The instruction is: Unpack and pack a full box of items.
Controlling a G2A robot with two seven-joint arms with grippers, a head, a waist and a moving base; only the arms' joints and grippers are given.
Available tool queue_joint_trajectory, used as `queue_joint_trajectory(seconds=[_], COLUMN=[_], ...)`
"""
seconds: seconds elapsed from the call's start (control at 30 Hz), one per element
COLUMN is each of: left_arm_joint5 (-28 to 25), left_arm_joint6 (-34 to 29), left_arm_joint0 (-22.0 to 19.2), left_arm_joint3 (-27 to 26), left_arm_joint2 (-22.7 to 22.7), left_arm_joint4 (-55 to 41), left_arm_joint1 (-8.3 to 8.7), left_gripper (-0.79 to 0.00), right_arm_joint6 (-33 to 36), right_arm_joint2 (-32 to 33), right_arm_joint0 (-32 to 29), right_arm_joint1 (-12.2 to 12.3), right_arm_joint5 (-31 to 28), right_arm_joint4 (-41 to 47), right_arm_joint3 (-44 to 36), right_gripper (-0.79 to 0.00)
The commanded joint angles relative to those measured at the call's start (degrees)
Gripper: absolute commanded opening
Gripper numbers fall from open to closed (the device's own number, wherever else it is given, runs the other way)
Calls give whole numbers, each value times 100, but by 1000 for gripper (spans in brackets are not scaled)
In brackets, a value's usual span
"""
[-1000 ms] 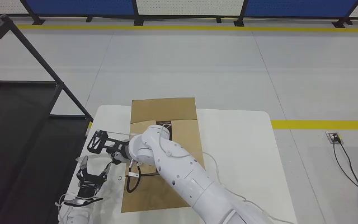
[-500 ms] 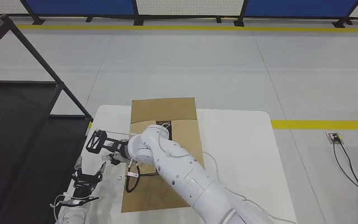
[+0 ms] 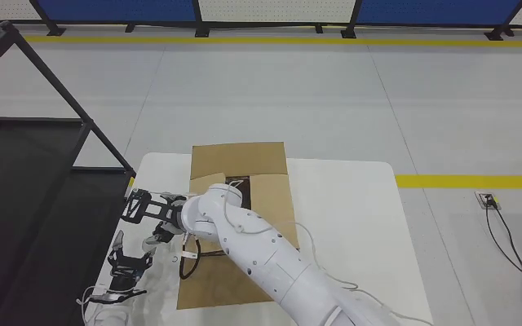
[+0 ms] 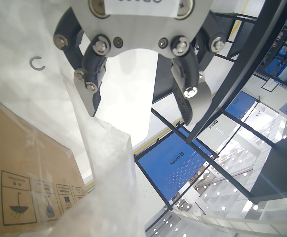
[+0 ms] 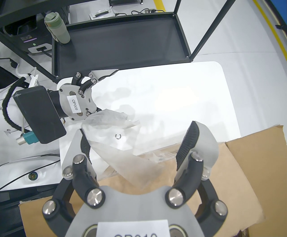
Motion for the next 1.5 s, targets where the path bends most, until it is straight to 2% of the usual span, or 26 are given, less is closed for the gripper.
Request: queue_joint_trajectory(seconds=[0.0,0.13,0.33,0.4,0.6,0.7,0.77,0.9,1.1,1.2,1.27,1.37,1.47], left_arm_joint5=[2,-92,-624,-604,-90,-68,-269,-1148,-1699,-1677,-1409,-1364,-1322], left_arm_joint6=[-4,-1,230,264,-6,19,172,792,1014,902,764,712,610], left_arm_joint0=[-9,-22,75,114,98,129,172,387,572,554,525,499,479], left_arm_joint3=[19,25,-115,-127,-2,111,139,27,-207,-306,-316,-260,-201], left_arm_joint2=[1,19,27,-18,-146,-179,-187,-285,-389,-338,-338,-359,-469], left_arm_joint4=[-13,16,351,372,-128,-182,-220,-80,152,147,57,-453,-706], left_arm_joint1=[-2,1,65,77,27,27,37,128,216,213,193,155,153], left_gripper=[-80,-83,-99,-111,-135,-102,-80,-65,-62,-80,-80,-126,-89], right_arm_joint6=[-37,-26,-6,-2,-4,-12,-18,-12,-6,-4,-9,-2,0], right_arm_joint2=[-21,-44,-86,-100,-136,-154,-168,-201,-252,-278,-295,-322,-345], right_arm_joint0=[-3,-7,0,2,4,9,16,31,38,35,30,26,22], right_arm_joint1=[5,11,14,15,18,19,19,16,18,20,21,23,26], right_arm_joint5=[63,72,82,94,127,135,121,127,155,169,173,193,220], right_arm_joint4=[-20,17,54,62,102,117,131,161,209,231,249,265,284], right_arm_joint3=[-14,-17,-18,-20,-27,-20,-19,-27,-48,-56,-63,-77,-103], right_gripper=[0,0,0,0,0,0,0,0,0,0,0,0,0])
